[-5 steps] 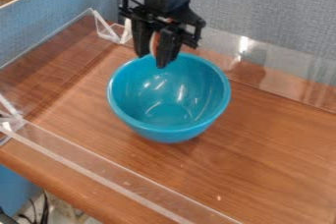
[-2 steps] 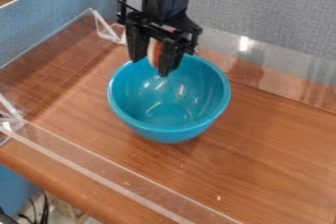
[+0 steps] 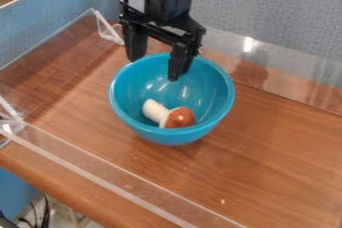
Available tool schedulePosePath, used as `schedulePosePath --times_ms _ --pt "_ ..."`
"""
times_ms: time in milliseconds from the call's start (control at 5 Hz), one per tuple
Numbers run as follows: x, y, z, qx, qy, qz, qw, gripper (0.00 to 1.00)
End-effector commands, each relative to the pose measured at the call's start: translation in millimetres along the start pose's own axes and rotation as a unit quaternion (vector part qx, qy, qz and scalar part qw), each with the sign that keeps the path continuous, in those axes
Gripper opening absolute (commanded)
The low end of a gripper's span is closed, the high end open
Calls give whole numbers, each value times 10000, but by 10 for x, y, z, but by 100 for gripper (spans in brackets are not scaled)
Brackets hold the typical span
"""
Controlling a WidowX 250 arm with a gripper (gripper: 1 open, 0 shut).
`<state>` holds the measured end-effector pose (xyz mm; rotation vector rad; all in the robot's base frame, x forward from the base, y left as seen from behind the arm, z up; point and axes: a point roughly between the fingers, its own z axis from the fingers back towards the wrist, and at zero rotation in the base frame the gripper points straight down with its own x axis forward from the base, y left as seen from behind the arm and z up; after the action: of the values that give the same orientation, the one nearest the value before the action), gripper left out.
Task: Put the mushroom in the blue bowl
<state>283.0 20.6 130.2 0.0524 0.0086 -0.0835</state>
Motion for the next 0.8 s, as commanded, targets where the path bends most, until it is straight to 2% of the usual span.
schedulePosePath --times_ms 0,600 --pt "6 22 131 -20 -232 71 9997 100" --pt "1 -13 167 -146 -256 100 9995 100"
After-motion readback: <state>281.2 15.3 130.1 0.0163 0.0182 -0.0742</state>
